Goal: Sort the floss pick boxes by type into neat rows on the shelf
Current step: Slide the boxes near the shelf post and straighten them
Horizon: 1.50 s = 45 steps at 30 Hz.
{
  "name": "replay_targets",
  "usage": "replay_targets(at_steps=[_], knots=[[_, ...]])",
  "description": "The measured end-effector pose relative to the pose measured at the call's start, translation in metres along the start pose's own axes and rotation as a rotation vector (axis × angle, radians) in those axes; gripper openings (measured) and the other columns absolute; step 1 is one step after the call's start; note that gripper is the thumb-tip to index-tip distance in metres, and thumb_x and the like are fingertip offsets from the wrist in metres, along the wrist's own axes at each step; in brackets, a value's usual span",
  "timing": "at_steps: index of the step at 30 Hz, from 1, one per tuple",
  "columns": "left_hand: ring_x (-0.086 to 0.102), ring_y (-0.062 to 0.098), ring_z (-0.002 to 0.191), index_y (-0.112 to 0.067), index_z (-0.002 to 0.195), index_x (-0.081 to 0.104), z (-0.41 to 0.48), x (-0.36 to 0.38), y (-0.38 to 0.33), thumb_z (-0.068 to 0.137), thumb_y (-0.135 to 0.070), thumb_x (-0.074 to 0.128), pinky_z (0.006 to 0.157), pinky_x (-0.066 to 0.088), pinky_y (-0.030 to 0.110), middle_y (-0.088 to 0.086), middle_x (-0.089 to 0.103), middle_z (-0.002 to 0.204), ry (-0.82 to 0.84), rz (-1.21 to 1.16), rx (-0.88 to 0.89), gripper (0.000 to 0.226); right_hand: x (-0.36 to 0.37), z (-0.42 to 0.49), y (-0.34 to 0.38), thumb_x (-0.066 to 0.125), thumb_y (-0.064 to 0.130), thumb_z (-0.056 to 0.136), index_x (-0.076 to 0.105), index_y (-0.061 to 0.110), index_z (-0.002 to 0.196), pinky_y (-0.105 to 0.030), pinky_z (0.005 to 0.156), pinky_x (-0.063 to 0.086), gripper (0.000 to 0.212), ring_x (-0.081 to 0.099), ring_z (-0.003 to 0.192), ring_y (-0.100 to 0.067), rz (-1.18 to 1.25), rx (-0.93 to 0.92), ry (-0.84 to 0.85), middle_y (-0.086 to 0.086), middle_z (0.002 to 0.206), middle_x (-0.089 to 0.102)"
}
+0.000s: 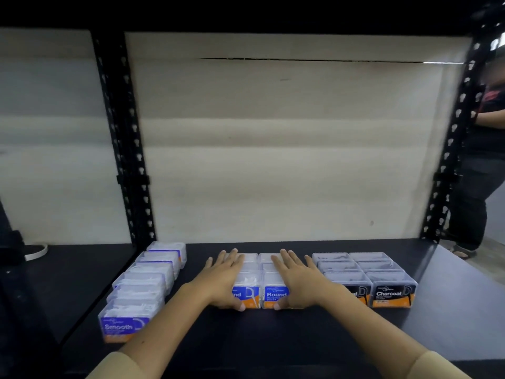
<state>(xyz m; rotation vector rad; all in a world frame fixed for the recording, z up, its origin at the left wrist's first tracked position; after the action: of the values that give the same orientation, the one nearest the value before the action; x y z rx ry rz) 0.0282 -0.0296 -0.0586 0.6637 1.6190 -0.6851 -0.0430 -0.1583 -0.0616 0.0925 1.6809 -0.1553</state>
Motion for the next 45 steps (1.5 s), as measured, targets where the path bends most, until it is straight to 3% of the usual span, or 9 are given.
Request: replay_targets(at_steps=[6, 10, 15, 23, 26, 32, 39, 42, 45], knots=[[-0.015, 0.018, 0.148, -0.022, 0.151, -0.011, -0.035, -0.013, 0.012, 0.081, -0.051, 0.063, 0.12, -0.005, 0.043, 0.0, -0.017, 0.16, -0.148, -0.065, 0.02, 0.106, -0.009, -0.005, 0.013, 0.049, 0.072, 0.075, -0.005, 0.024, 0.15, -0.049, 0.117, -0.005, 0.104, -0.01, 0.147, -0.02, 0.103, -0.036, -0.055, -0.004, 0.16, -0.01], [-0.009, 0.013, 0.149, -0.026, 0.152, -0.002, -0.073, -0.028, 0.048, 0.088, -0.052, 0.053, 0.12, -0.002, 0.039, -0.005, -0.008, 0.161, -0.257, -0.077, -0.037, 0.088, -0.023, -0.005, 0.048, 0.018, 0.084, 0.062, 0.008, 0.025, 0.15, -0.045, 0.118, 0.005, 0.106, 0.003, 0.148, -0.018, 0.167, -0.116, -0.159, 0.001, 0.16, 0.006], [0.02, 0.015, 0.146, -0.024, 0.148, 0.027, -0.111, -0.047, 0.107, 0.097, -0.041, 0.044, 0.119, 0.015, 0.036, -0.003, 0.023, 0.158, -0.419, -0.201, -0.164, 0.057, -0.041, -0.007, 0.119, 0.047, 0.048, 0.092, 0.032, 0.023, 0.143, -0.029, 0.114, 0.019, 0.059, 0.028, 0.14, -0.015, 0.262, -0.285, -0.365, 0.002, 0.151, 0.033], [0.047, 0.017, 0.127, -0.023, 0.14, 0.044, -0.141, -0.035, 0.143, 0.1, -0.023, 0.034, 0.102, 0.042, 0.031, -0.003, 0.043, 0.147, -0.381, -0.302, -0.299, 0.041, -0.038, 0.007, 0.221, 0.044, 0.019, 0.093, 0.036, 0.011, 0.14, -0.037, 0.11, 0.032, 0.049, 0.041, 0.13, -0.025, 0.38, -0.449, -0.345, -0.009, 0.143, 0.044], [0.042, 0.017, 0.134, -0.019, 0.142, 0.04, -0.149, -0.025, 0.133, 0.101, -0.025, 0.032, 0.108, 0.035, 0.03, -0.001, 0.039, 0.15, -0.344, -0.223, -0.258, 0.043, -0.044, 0.026, 0.227, 0.039, 0.01, 0.092, 0.034, 0.009, 0.141, -0.038, 0.111, 0.033, 0.05, 0.039, 0.132, -0.027, 0.474, -0.372, -0.309, -0.012, 0.145, 0.041], [0.003, 0.014, 0.149, -0.026, 0.152, 0.011, -0.151, 0.002, 0.128, 0.098, -0.049, 0.03, 0.12, 0.005, 0.036, -0.004, 0.007, 0.161, -0.222, -0.14, -0.233, 0.062, -0.055, 0.055, 0.24, 0.033, 0.008, 0.096, 0.038, 0.008, 0.14, -0.027, 0.106, 0.03, 0.044, 0.037, 0.134, -0.025, 0.586, -0.387, -0.169, -0.012, 0.147, 0.039], [0.004, 0.013, 0.148, -0.03, 0.151, 0.012, -0.148, 0.006, 0.119, 0.094, -0.05, 0.034, 0.121, 0.008, 0.035, -0.007, 0.011, 0.16, -0.267, -0.025, -0.143, 0.065, -0.036, 0.076, 0.267, 0.023, 0.045, 0.099, 0.03, 0.029, 0.145, -0.036, 0.12, 0.007, 0.05, 0.009, 0.147, -0.013, 0.547, -0.445, 0.113, 0.006, 0.158, 0.018], [0.001, 0.011, 0.149, -0.03, 0.151, 0.007, -0.149, 0.009, 0.119, 0.088, -0.058, 0.021, 0.121, 0.008, 0.036, -0.007, 0.007, 0.161, -0.251, 0.011, -0.15, 0.071, -0.027, 0.082, 0.268, 0.016, 0.072, 0.083, 0.027, 0.036, 0.145, -0.04, 0.12, 0.004, 0.072, 0.005, 0.148, -0.013, 0.557, -0.417, 0.137, 0.008, 0.159, 0.015], [0.0, 0.011, 0.149, -0.029, 0.151, 0.003, -0.151, 0.007, 0.118, 0.098, -0.044, 0.033, 0.12, 0.007, 0.036, -0.008, 0.003, 0.161, -0.244, 0.028, -0.17, 0.063, -0.023, 0.083, 0.263, 0.013, 0.078, 0.077, 0.026, 0.042, 0.143, -0.044, 0.12, 0.003, 0.077, 0.003, 0.148, -0.014, 0.57, -0.405, 0.132, 0.009, 0.159, 0.013]])
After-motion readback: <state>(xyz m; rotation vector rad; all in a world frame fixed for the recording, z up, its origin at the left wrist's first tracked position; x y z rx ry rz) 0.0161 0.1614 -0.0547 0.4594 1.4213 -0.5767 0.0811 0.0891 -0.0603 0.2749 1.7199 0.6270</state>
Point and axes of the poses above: each hand's wrist, its own z-axis towards the middle knuckle, its own x-axis out of the palm, y = z × x, the point moved 8 cm from there along z, towards the middle knuckle
